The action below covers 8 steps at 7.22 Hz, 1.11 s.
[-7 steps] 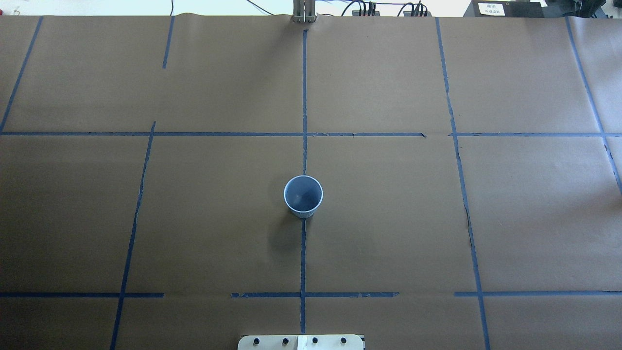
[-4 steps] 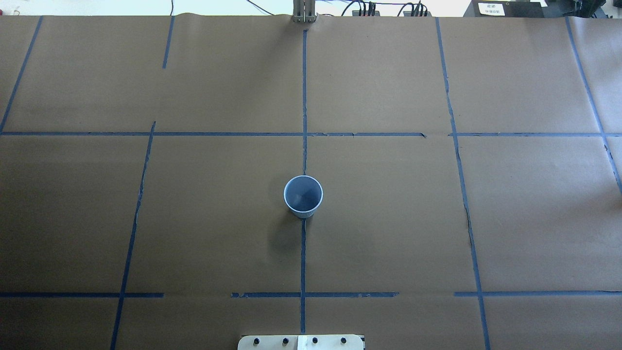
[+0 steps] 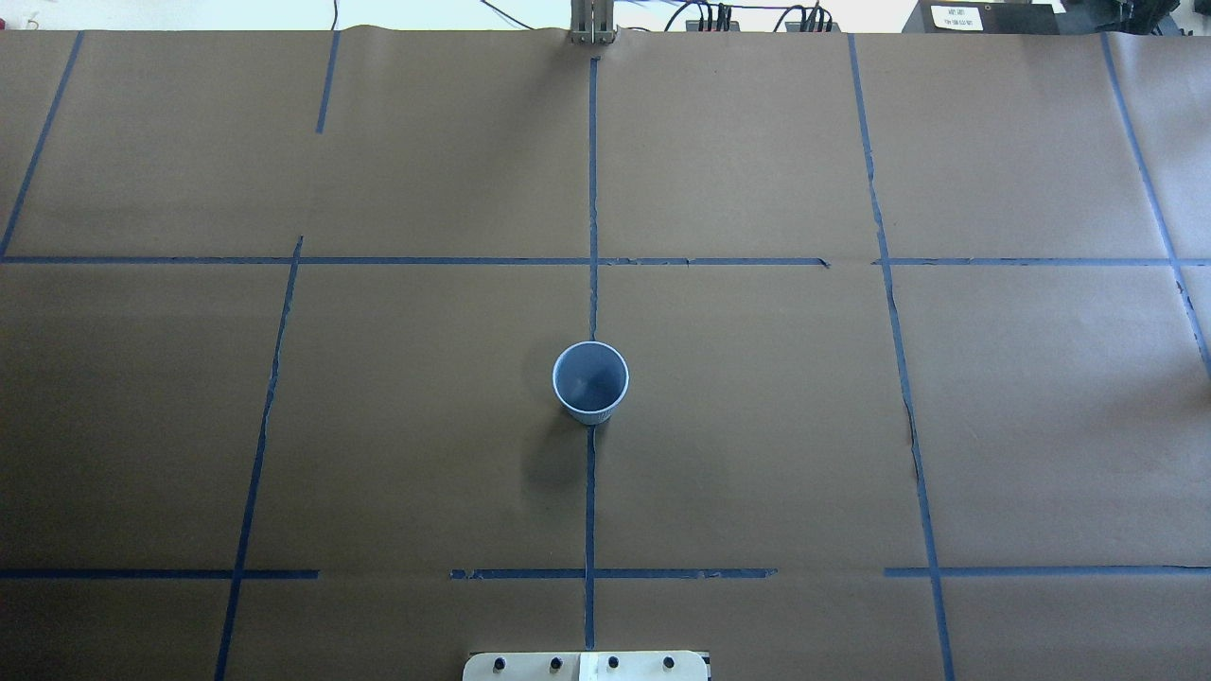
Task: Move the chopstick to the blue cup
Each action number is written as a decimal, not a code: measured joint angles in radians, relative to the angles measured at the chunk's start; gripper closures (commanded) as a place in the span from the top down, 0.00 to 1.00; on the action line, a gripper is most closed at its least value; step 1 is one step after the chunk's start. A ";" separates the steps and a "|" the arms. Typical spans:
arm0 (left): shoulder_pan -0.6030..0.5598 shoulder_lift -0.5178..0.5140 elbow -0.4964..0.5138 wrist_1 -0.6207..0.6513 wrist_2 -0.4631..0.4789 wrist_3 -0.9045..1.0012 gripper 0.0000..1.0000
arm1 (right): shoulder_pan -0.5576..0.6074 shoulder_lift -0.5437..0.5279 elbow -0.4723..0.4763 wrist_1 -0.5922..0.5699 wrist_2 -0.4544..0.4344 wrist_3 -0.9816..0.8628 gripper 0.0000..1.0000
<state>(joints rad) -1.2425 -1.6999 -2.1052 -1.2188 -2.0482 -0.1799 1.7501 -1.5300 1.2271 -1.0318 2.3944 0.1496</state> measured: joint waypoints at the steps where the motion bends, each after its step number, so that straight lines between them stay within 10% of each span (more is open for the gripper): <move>1: -0.001 0.000 -0.004 0.002 -0.001 -0.002 1.00 | 0.039 -0.014 0.037 -0.003 0.020 0.000 0.00; 8: 0.000 0.011 -0.008 0.003 -0.003 0.000 1.00 | 0.154 -0.087 0.466 -0.063 0.029 0.029 0.00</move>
<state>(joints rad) -1.2428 -1.6885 -2.1131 -1.2163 -2.0509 -0.1797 1.9044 -1.6173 1.6935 -1.0943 2.4234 0.1785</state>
